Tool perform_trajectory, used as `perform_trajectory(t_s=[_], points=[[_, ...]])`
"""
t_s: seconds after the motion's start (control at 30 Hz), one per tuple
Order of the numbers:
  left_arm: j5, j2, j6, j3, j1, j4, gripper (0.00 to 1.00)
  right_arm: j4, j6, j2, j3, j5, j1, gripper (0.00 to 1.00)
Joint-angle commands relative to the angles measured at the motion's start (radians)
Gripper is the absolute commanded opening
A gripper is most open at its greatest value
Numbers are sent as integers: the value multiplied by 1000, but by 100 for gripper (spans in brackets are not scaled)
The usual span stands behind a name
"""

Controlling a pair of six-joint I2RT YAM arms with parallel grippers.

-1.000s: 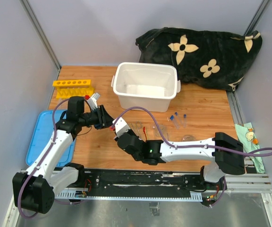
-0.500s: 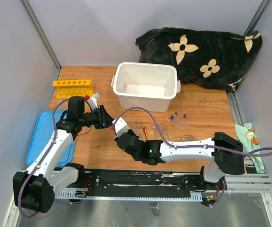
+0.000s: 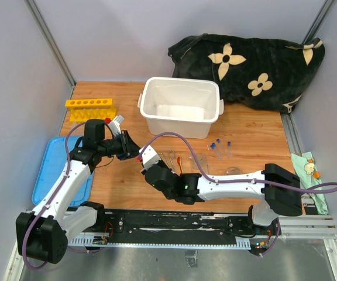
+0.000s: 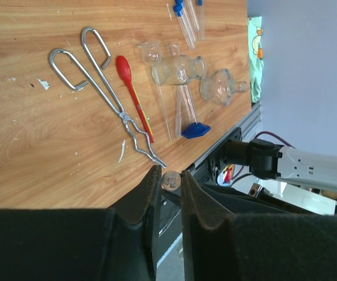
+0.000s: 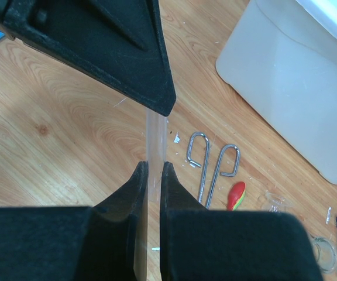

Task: Organize the chemistry lab equipment
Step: Pick up the test tube at the center of the board.

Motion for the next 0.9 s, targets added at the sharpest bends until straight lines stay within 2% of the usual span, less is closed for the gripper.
perform_trajectory(t_s=[0.0,0.23,0.3,0.33,0.47,0.53,0.73,0.87], points=[[3,6,6,4,-8,6,16,22,-4,17,31,22,11,0],[-29,6,4,2,-8,9,0,16,-2,8,29,28,11,3],[-45,6,6,2,-8,9,0,11,3,2,25,30,12,5],[-54,7,6,2,-8,9,0,9,5,-2,22,30,13,8],[-95,16,10,10,-8,9,0,-14,11,-23,22,15,12,31],[-114,26,14,17,-7,9,0,-36,13,-36,24,5,18,37],[-177,78,40,69,-8,0,0,-114,23,-110,14,0,47,40],[-308,117,95,157,-8,-51,0,-153,55,-185,-49,47,62,39]])
